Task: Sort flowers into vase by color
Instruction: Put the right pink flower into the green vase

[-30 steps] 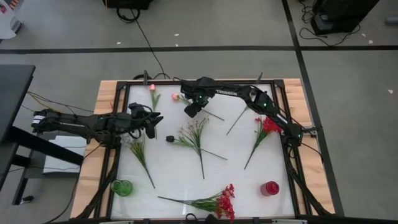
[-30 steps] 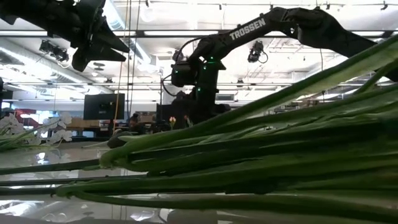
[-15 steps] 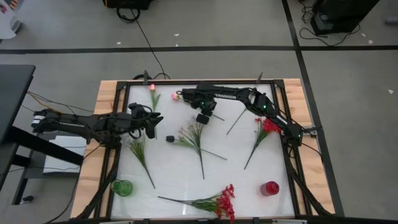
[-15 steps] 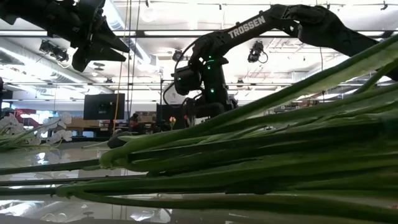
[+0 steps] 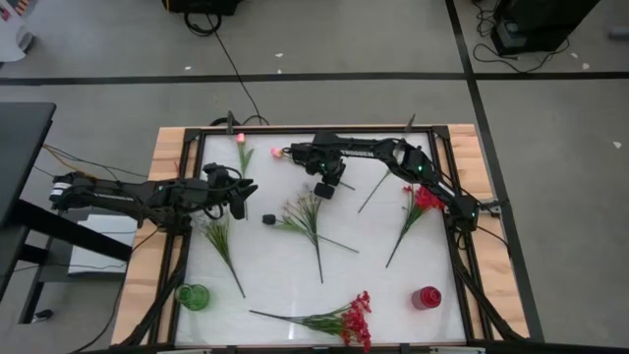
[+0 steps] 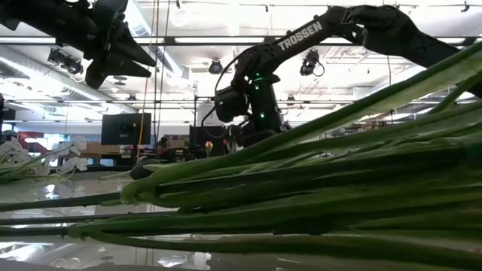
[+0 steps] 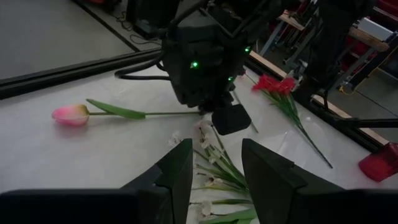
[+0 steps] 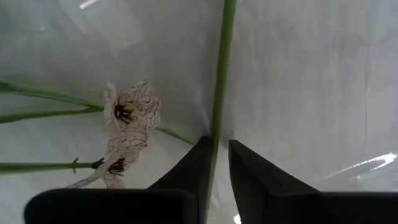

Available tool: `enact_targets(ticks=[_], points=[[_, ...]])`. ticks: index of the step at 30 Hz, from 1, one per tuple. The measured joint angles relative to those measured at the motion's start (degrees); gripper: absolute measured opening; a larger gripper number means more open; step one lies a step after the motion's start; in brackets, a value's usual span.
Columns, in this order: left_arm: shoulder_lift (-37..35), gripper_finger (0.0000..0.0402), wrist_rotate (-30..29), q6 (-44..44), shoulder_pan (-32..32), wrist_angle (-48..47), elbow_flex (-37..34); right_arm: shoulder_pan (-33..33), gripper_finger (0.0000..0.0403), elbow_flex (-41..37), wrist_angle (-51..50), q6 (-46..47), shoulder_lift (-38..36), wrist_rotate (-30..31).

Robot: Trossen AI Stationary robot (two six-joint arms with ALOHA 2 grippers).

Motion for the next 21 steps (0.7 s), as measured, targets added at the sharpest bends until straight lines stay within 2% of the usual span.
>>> enact_targets(ticks=[7,14,21], points=[[0.01,0.0144,0.00,-0.85,0.02,-0.42,0.00,0.06,0.0010,-0.65,0.93,-0.36,-0.02,-1.63],[0.00,0.0144,0.00,-1.09,0.02,-0.34,0.00,-0.70,0.0005,0.04,0.08,1.63,-0.96,-2.37],[0.00,0.0144,-0.03,-2.72,0.11,0.07,0.00,-2.99,0.0003,0.99,1.44,4.50,-10.80,-5.52]])
